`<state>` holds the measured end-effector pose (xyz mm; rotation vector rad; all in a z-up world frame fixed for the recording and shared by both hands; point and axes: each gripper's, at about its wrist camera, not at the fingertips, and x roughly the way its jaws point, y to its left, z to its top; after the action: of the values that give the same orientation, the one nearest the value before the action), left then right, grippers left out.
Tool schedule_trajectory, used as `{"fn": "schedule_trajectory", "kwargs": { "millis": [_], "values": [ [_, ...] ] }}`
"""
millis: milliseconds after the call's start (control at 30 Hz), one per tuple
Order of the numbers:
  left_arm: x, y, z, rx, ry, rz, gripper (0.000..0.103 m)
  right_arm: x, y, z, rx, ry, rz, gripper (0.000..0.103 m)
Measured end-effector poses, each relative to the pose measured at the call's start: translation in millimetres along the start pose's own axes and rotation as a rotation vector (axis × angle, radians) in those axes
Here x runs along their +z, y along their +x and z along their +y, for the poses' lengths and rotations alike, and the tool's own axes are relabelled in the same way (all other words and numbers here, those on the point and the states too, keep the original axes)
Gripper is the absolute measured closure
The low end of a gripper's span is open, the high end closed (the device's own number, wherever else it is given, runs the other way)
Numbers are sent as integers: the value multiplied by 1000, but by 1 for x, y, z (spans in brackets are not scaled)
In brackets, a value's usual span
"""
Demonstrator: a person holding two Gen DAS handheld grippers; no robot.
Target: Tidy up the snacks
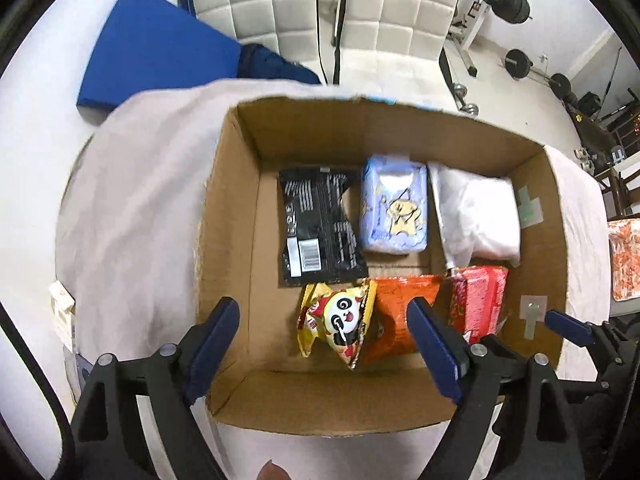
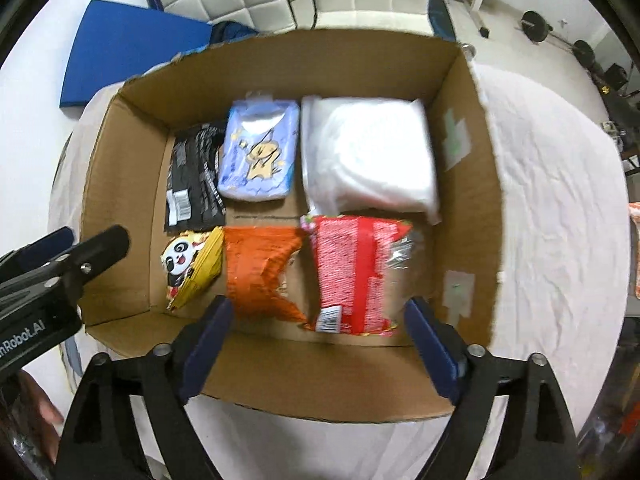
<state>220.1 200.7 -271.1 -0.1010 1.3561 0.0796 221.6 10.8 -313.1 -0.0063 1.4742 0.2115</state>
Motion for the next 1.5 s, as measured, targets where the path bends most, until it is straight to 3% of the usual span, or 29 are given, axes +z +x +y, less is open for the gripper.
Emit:
{"fn": "schedule_trajectory", "kwargs": {
  "millis": [67, 267, 733, 900, 1067, 1267, 1500],
  "values": [
    [3, -9, -1, 3, -2, -20, 3, -1, -7, -2, -4, 10, -16, 3],
    [3, -25, -9, 31, 0, -74, 2, -2, -27, -16, -46, 19, -50, 0],
    [-2, -76, -29, 26, 8, -161, 2, -8, -79, -30, -37, 21, -134, 0],
    [-18, -120, -45, 69, 34, -225, 2, -23, -118, -37, -20, 22, -175, 0],
    [-44, -171, -56, 49, 27, -291, 2, -52, -170, -47, -5, 33, -222, 0],
    [-72, -227, -59, 10, 14, -308, 2, -89, -247, -55, -30, 34, -326, 0],
    [-88, -264, -60, 9, 17, -327, 2, -121, -299, -63, -41, 50, -358, 0]
  ]
}}
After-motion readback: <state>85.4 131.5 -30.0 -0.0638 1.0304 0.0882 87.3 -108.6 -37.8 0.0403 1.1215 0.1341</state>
